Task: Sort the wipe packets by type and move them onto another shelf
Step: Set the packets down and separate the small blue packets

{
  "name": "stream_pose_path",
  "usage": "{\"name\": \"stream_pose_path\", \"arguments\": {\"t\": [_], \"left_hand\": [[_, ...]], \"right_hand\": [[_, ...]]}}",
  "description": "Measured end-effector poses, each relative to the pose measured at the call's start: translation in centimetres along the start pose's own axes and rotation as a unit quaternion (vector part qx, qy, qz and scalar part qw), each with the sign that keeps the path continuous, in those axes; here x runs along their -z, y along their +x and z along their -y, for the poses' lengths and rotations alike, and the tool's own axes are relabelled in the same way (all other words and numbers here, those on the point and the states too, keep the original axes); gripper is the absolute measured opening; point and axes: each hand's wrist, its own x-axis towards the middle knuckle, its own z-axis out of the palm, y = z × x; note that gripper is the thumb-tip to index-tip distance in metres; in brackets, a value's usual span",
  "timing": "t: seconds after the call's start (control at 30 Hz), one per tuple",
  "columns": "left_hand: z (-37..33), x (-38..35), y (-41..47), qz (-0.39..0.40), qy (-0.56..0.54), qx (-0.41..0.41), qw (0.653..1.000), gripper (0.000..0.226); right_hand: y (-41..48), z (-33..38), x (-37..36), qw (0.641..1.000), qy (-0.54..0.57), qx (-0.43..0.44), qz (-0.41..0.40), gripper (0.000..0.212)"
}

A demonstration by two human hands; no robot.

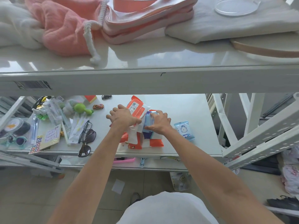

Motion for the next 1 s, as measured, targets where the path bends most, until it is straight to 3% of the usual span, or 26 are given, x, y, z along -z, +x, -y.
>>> {"name": "stream_pose_path", "arguments": {"t": [0.1,0.23,0.37,0.47,0.77,0.87,1.0], "left_hand": [[0.7,0.1,-0.2,-0.013,-0.006,-0.014,1.0,0.111],[1.5,0.0,0.1,0.036,0.002,-0.075,0.997,0.104],[1.5,1.2,1.0,0.031,0.021,-0.117,0.992,0.091],[1.3,1.8,1.7,0.037,0.03,-0.137,0.989,0.085],[-0.4,4.0,3.8,0.104,0.1,-0.217,0.965,0.068],[-1.6,3.9,3.7,0.107,0.157,-0.236,0.953,0.078],[-3.0,3.6,3.1,0.115,0.258,-0.198,0.939,0.088]], "right_hand": [[0.1,0.2,0.1,1.0,0.011,-0.008,0.004,0.075],[-0.2,0.6,0.3,0.999,0.044,-0.018,-0.023,0.072],[-0.4,0.7,1.0,0.986,0.16,-0.05,-0.027,0.069],[-0.1,-0.1,2.1,0.971,0.215,-0.097,-0.018,0.051],[-0.5,-6.0,5.0,0.893,0.407,-0.189,0.008,0.01],[-1.5,-7.7,6.1,0.841,0.496,-0.214,0.022,0.012],[-2.0,-9.0,6.6,0.826,0.523,-0.21,0.022,0.017]]}}
